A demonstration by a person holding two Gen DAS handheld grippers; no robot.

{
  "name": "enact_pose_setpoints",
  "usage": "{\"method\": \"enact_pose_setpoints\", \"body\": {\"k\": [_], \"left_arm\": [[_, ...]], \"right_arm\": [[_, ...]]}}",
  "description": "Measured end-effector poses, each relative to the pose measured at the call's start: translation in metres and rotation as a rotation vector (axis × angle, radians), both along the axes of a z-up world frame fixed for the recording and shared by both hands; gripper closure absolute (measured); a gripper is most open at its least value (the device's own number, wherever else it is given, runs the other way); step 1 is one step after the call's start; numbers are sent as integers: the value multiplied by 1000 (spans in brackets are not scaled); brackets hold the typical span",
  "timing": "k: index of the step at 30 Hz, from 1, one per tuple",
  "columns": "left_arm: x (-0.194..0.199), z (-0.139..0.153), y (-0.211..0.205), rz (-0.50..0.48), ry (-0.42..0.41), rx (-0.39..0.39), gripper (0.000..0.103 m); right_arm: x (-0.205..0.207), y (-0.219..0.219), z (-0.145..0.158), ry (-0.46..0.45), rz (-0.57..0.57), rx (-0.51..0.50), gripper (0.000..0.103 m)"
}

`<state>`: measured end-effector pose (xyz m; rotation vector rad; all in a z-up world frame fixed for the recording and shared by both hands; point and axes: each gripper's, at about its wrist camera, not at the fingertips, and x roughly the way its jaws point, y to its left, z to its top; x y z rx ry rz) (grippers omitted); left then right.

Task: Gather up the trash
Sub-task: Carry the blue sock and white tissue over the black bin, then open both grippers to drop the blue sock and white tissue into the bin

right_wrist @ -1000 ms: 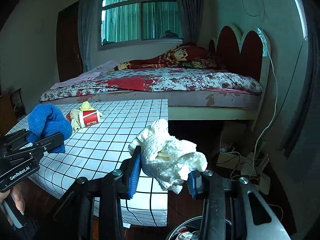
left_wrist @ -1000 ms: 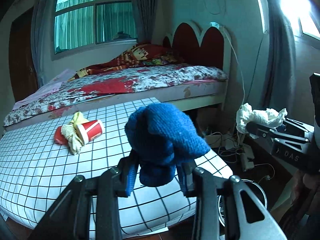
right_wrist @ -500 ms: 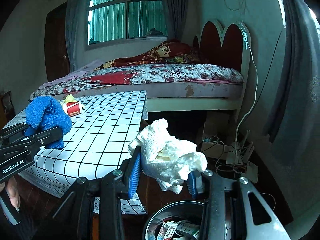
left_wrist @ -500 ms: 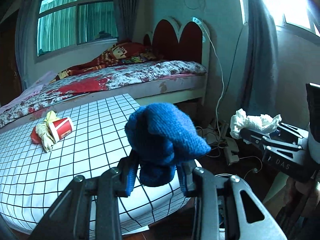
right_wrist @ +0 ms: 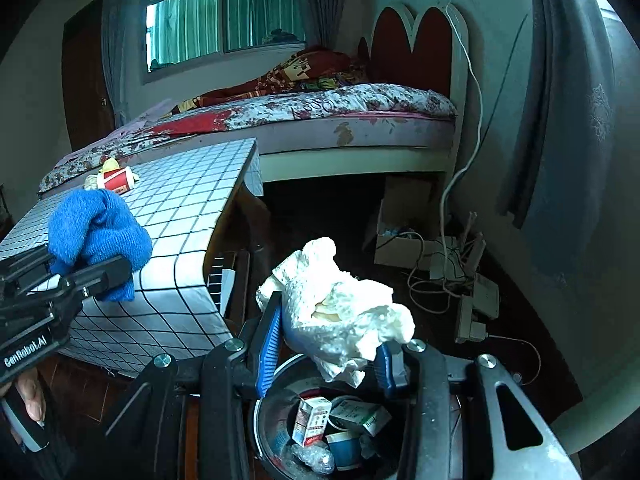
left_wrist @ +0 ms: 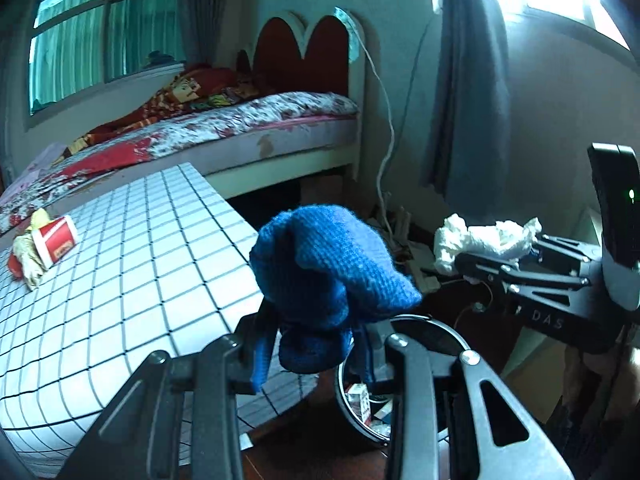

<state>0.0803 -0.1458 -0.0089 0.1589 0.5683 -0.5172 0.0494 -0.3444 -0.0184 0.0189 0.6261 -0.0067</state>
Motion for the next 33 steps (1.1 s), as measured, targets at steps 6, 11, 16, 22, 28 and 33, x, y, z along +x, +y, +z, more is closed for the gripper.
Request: {"method": "enact_pose_setpoints", "body": {"k": [6, 11, 16, 22, 28, 33], "left_arm": [[-4, -19, -28, -80, 56, 23, 67], [-8, -36, -47, -138, 104, 49, 67], [-7, -53, -62, -179, 162, 62, 66], [-2, -61, -72, -198, 197, 69, 66], [10, -72, -77, -208, 250, 59, 66], [13, -80, -79, -212, 288, 46, 66]], "right_arm": [[-7, -16, -23, 85, -12, -27, 62], [-17, -31, -37, 131, -6, -24, 62], [-20, -42, -51, 170, 0, -9, 62], [-19, -45, -64, 204, 21, -12, 62], [-14, -43, -76, 236, 52, -1, 62], [-10, -40, -81, 255, 74, -3, 62]]}}
